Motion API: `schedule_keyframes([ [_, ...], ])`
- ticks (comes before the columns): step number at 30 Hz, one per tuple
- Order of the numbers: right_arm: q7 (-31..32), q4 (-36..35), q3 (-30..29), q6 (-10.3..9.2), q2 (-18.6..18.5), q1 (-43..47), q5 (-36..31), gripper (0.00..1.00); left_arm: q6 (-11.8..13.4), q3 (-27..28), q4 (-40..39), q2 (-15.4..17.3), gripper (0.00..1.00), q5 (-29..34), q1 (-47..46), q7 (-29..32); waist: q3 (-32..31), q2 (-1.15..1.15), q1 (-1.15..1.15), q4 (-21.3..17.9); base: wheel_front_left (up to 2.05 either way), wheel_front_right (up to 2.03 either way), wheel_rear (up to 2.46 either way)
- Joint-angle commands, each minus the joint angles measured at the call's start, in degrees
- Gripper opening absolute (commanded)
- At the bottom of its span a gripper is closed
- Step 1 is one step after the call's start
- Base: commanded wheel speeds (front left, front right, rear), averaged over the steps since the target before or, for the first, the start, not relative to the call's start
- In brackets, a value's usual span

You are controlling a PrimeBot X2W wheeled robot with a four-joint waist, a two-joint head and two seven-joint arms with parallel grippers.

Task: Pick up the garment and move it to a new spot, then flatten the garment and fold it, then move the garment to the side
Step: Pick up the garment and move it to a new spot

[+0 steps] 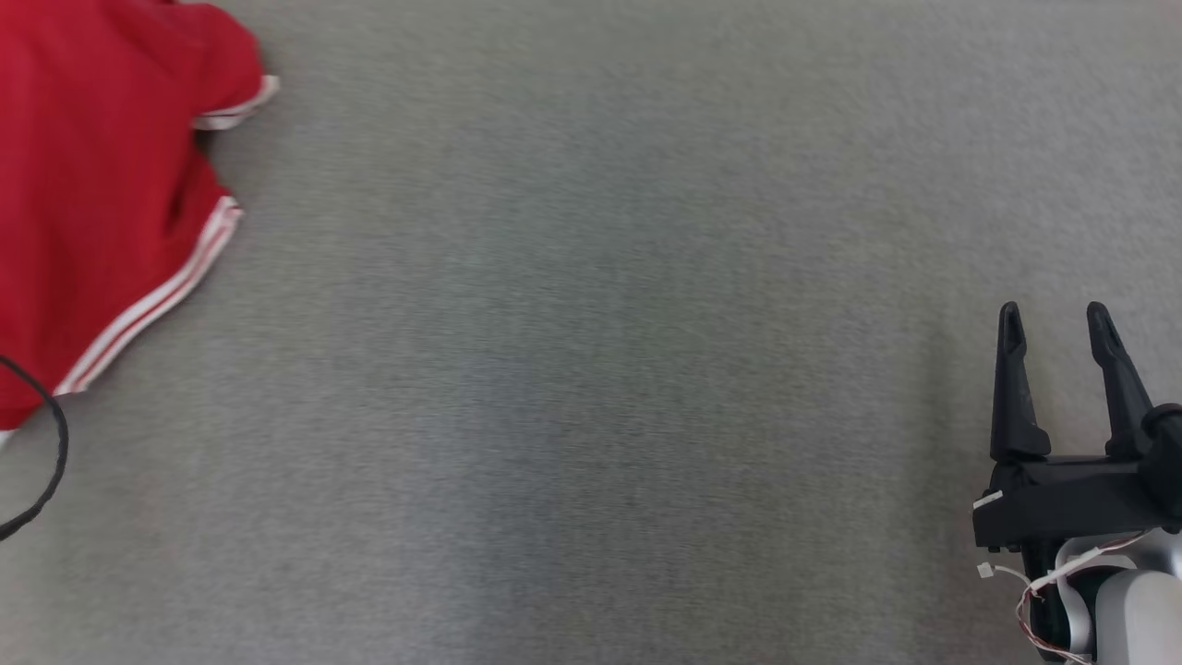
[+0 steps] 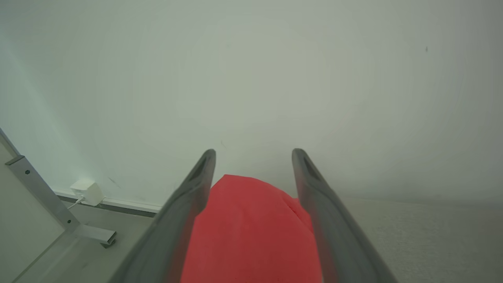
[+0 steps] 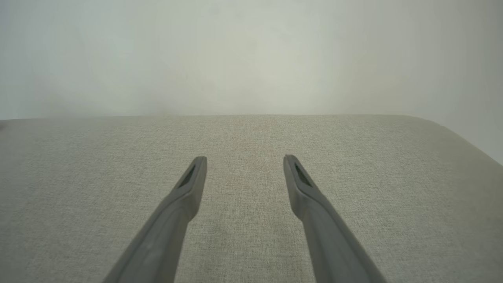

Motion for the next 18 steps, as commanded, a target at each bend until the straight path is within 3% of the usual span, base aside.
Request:
schedule_keyframes([
  [1,-0.4,-0.2,-0.2,-0.14,-0.1,-0.6,0.4,1.00,-0.3,-0.9,2.8,0.4,1.00,-0.1,-1.4,0.6,4.1,-0.01,-0.02,-4.6,0.00,0.00,0.00],
  [18,-1.3,1.4,0.1,-0.14,-0.1,-1.3,0.7,1.00,-1.2,-12.2,23.2,3.6,1.00,-4.3,-4.0,10.9,3.6,-0.01,-0.02,-8.4,0.00,0.00,0.00],
])
